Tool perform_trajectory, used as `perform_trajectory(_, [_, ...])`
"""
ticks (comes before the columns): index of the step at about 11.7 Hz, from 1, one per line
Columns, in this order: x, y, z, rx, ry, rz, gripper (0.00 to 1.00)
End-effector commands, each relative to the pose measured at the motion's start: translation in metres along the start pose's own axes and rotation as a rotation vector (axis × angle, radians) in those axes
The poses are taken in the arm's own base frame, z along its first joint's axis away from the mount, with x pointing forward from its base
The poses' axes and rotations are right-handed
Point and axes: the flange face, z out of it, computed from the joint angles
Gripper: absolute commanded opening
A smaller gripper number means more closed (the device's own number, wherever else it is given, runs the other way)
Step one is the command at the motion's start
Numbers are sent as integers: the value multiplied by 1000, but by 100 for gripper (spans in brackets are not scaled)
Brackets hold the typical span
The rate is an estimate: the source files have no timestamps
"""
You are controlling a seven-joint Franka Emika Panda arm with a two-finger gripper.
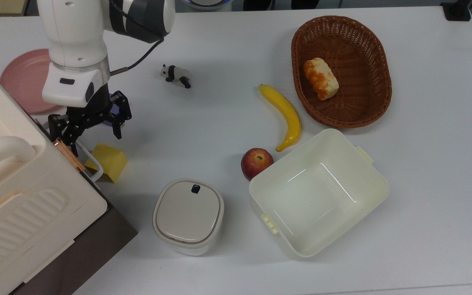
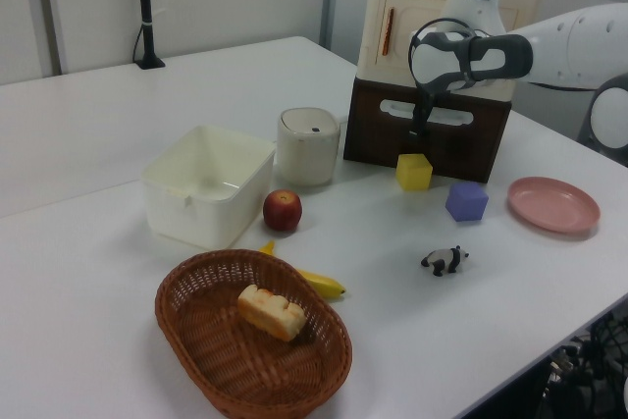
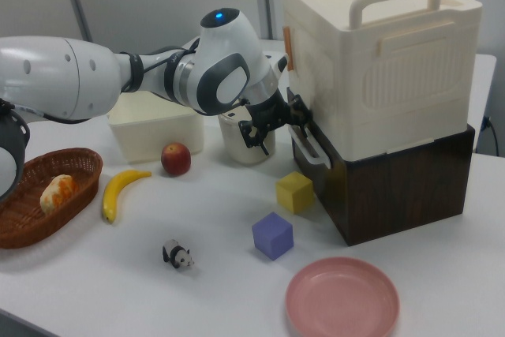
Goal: Slide open the drawer
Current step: 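Lower the gripper to align with the drawer's white handle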
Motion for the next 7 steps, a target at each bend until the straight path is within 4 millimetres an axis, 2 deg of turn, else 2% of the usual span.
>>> perform_trajectory(1, [3, 5, -1, -27, 10, -20, 100])
perform_trajectory(7, [4, 4, 2, -25, 8, -21, 96])
